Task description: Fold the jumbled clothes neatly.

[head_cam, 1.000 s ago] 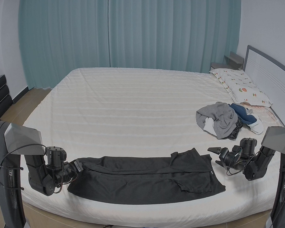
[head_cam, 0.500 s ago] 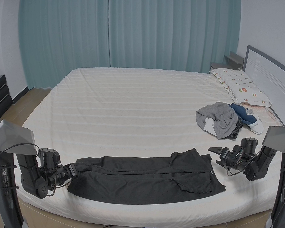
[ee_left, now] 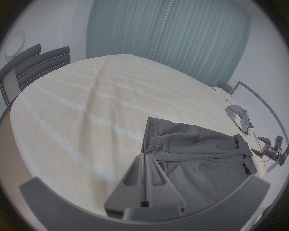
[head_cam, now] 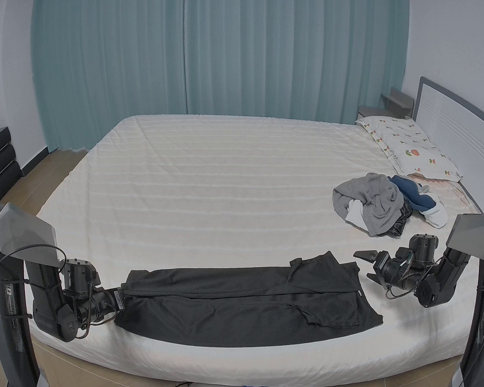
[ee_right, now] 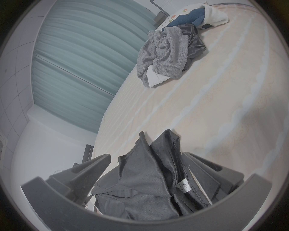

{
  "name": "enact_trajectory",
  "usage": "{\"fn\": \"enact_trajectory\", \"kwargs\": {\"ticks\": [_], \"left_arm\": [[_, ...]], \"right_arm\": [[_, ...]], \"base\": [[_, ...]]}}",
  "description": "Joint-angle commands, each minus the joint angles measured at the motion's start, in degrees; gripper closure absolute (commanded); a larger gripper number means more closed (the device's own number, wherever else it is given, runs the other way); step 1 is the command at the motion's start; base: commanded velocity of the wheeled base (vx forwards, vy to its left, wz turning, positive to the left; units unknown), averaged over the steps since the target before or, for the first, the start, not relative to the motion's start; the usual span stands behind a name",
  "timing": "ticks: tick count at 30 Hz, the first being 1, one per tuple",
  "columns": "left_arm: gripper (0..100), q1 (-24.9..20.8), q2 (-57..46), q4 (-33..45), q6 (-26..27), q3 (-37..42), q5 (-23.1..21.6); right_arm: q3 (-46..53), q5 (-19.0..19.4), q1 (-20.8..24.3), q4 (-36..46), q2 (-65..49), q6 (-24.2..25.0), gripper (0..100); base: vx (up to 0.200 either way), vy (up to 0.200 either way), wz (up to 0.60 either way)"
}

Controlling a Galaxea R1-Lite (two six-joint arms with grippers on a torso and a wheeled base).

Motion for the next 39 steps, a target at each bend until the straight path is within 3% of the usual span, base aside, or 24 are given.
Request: {"fn": "enact_trajectory", "kwargs": {"ticks": [1, 9, 10, 23, 33, 39], "left_arm": [[100, 0.2, 3.0, -2.2, 0.5, 0.1, 0.0], [100, 0.1, 4.2, -4.0, -0.1, -0.5, -0.2], [0, 0.1, 4.2, -4.0, -0.2, -0.6, -0.4], [0, 0.4, 3.0, -4.0, -10.1, -5.1, -0.4], [0, 1.0, 2.7, -4.0, -12.1, -6.0, -0.4], [0, 0.9, 2.8, -4.0, -12.1, -6.0, -0.4]], "right_arm": [[0.3, 0.0, 0.0, 0.1, -0.2, 0.0, 0], [3.6, 0.0, 1.3, 1.3, -3.9, 0.0, 0], [4.0, 0.0, 1.3, 2.3, -4.6, -0.1, 0], [1.5, -0.6, 4.8, 7.9, -2.9, -0.6, 0], [1.3, -1.1, 4.3, 9.7, -2.5, -4.1, 0], [0.9, -3.3, 4.6, 9.9, -0.9, -6.4, 0]], "base": [[0.0, 0.0, 0.0], [0.0, 0.0, 0.0], [0.0, 0.0, 0.0], [0.0, 0.0, 0.0], [0.0, 0.0, 0.0], [0.0, 0.0, 0.0]]}}
